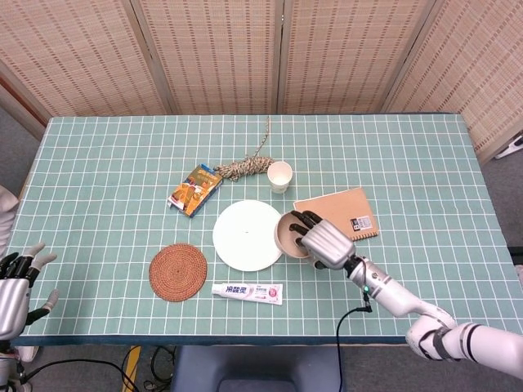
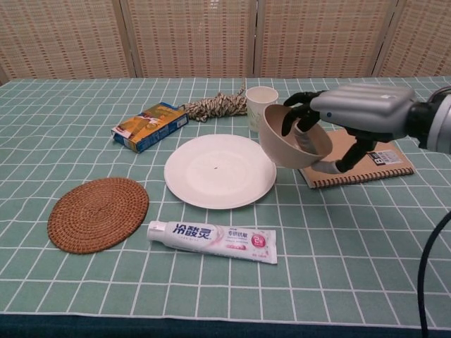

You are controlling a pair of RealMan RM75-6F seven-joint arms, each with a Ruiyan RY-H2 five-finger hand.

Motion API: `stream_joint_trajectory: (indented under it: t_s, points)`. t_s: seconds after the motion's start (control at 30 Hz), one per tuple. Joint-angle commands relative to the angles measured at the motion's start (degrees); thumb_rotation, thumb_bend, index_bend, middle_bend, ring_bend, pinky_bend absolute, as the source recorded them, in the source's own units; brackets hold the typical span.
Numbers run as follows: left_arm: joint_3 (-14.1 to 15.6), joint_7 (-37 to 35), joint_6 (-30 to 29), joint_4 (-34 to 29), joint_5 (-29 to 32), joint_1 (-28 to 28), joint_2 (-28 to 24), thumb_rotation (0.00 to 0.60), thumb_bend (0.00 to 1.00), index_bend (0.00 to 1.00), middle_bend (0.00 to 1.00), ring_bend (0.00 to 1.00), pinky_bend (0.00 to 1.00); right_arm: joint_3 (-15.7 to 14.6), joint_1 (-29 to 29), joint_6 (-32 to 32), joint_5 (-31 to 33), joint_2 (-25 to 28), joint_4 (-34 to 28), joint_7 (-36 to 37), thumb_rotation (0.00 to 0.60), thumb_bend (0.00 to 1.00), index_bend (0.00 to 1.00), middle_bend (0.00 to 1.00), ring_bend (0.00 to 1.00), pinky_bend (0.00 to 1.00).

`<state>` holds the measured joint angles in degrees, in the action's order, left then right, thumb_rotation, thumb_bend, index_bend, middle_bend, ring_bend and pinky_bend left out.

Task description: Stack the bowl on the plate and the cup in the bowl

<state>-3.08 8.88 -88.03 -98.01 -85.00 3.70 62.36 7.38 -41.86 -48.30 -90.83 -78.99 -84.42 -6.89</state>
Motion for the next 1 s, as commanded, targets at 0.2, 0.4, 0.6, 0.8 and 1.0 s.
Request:
stream_joint_trajectory:
  t_s: [0.2, 0.4, 0.6, 0.8, 1.0]
  points:
    - [0.1, -0.5, -0.2, 0.5, 0.5, -0.5, -0.1, 0.600, 0.30, 0.24, 0.15, 0.21, 0.13, 4.4, -9.5, 10.2, 8.0, -5.6, 3.4, -4.0, 0.600, 0.39, 0.63, 0.24, 0.02, 0.11]
    - [0.1, -1.3, 0.0, 1.4, 1.1, -0.7, 0.1, 0.600, 0.30, 0.24, 0.15, 0.21, 0.13, 4.7, -14.0, 14.4, 11.6, -10.1, 8.0, -7.2, 0.600, 0.39, 0.63, 0.23, 0.02, 0.11]
    - [0.1, -2.1, 0.2, 2.3, 1.6, -1.0, 0.3, 0.600, 0.30, 0.24, 0.15, 0.21, 0.13, 4.7, -16.3, 15.4, 14.8, -13.2, 11.3, -9.1, 0.600, 0.37, 0.62, 0.22, 0.02, 0.11]
    - [0.2, -2.6, 0.0, 2.7, 1.8, -1.3, 0.4, 0.600, 0.30, 0.24, 0.15, 0.21, 0.13, 4.1, -17.4, 16.3, 17.6, -13.8, 12.0, -10.4, 0.600, 0.36, 0.47, 0.17, 0.02, 0.11]
    - [0.2, -2.6, 0.1, 2.7, 1.5, -1.3, 0.4, 0.600, 0.30, 0.24, 0.15, 0.21, 0.13, 3.0, -17.3, 15.0, 19.6, -12.4, 9.9, -12.3, 0.600, 0.34, 0.25, 0.12, 0.01, 0.11]
